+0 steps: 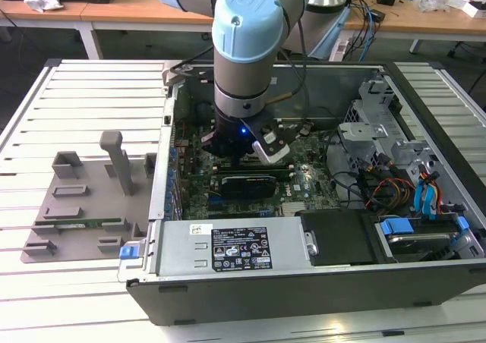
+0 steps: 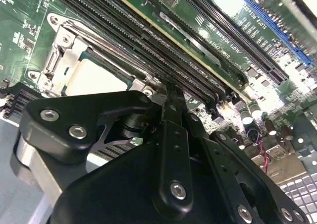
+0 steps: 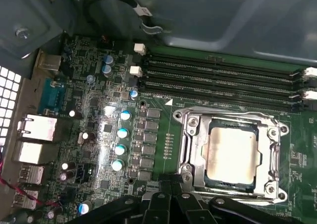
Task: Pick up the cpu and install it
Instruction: 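Install the second cpu locking lever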
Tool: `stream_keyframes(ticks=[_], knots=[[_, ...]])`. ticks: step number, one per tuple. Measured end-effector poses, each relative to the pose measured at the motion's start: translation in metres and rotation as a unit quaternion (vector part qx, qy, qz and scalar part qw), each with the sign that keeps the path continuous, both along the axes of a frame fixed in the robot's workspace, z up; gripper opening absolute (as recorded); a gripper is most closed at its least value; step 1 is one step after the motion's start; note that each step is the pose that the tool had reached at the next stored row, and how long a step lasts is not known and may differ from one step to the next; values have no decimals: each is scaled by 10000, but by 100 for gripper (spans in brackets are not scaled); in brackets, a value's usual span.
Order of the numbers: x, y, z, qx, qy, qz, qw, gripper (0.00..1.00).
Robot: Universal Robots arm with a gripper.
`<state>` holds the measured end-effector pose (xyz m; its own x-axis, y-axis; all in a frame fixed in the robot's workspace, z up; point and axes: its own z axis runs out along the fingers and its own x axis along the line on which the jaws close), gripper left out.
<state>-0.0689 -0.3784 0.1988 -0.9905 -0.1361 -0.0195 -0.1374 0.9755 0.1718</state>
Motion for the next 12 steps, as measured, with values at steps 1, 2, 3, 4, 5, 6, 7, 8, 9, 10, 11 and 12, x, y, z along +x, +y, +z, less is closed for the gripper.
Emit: stream_keyframes(ticks=[1,2,3,4,5,6,7,8,9,10,11,12], knots=[[-5,1,0,0,-4,8,10000,11],[-6,2,33,-4,-18,14,10000,11],[-6,1,81,-33,-16,15,10000,11],[2,7,94,-54,-16,15,10000,11],[17,16,99,-84,-16,15,10000,11],[67,40,101,-139,-13,15,9999,11],[119,59,102,-186,-11,15,9998,11],[188,80,101,-235,-8,16,9997,11],[285,110,102,-316,-2,15,9995,11],[330,138,103,-367,-1,16,9993,11],[361,191,113,-432,-1,15,9991,11],[380,253,127,-485,-1,16,9988,11]])
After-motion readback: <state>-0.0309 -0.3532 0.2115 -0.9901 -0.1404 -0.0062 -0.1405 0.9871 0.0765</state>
